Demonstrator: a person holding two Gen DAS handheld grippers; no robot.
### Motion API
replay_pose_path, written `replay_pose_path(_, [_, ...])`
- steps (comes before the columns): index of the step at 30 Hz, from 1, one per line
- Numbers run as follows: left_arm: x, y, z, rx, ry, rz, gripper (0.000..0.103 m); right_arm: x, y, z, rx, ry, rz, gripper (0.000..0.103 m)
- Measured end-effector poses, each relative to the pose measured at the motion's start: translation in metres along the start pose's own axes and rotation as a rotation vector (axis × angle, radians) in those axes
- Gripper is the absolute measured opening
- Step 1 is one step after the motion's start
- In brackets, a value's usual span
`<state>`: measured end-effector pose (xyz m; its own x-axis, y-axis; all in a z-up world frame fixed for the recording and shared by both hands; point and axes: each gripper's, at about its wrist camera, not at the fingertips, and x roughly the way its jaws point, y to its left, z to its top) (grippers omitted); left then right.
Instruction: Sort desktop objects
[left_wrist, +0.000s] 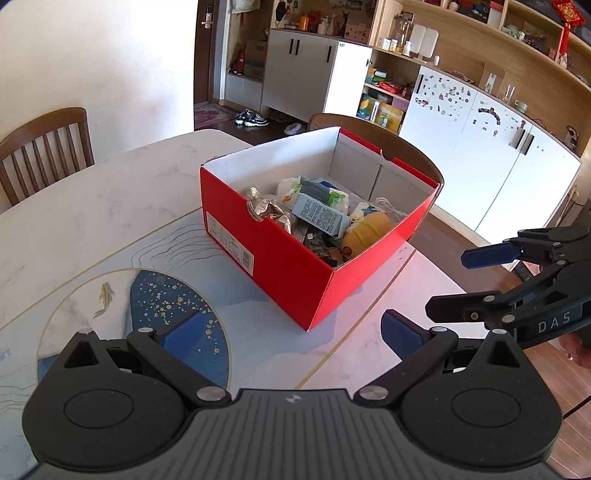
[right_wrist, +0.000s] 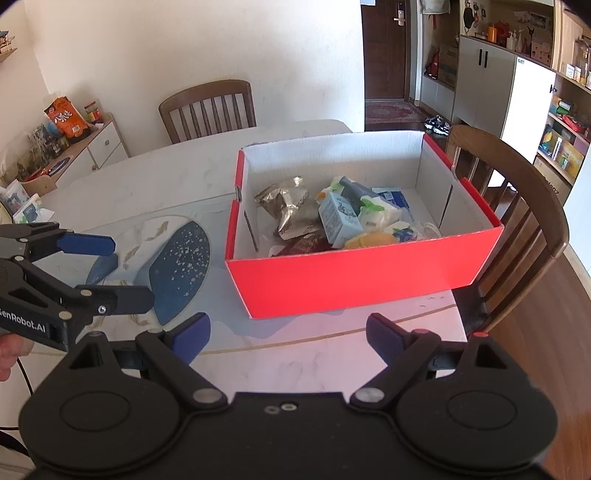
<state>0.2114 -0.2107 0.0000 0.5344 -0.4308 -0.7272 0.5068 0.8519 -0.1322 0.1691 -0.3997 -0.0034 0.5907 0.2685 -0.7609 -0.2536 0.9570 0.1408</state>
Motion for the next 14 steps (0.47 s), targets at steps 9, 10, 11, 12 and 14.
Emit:
replay_pose_path(9, [-0.0005,0.0004,-0.0013,0.01,0.004,0.002,0.103,0.0019,0.002,-0.0001,-0.002,0.005,0.001,0.091])
replay_pose_path(10, [-0.0007,-0.0003,-0.001,0.011,0.007,0.002,0.103,0.0018,0.002,-0.0001,-0.003,0.004,-0.001,0.091])
replay_pose_path(11, [-0.0009,-0.0005,-0.0008,0.011,0.008,0.004,0.103,0.0017,0.002,0.0001,-0.002,0.004,-0.003,0.091])
replay_pose_path(12, [-0.0011,-0.0004,-0.0009,0.013,0.009,0.008,0.103,0.0018,0.002,0.0004,-0.002,0.005,-0.001,0.091])
replay_pose_path(14, [-0.0016,-0.0002,-0.0005,0.011,0.008,0.009,0.103,0.0019,0.0029,0.001,-0.004,0.005,-0.003,0.091])
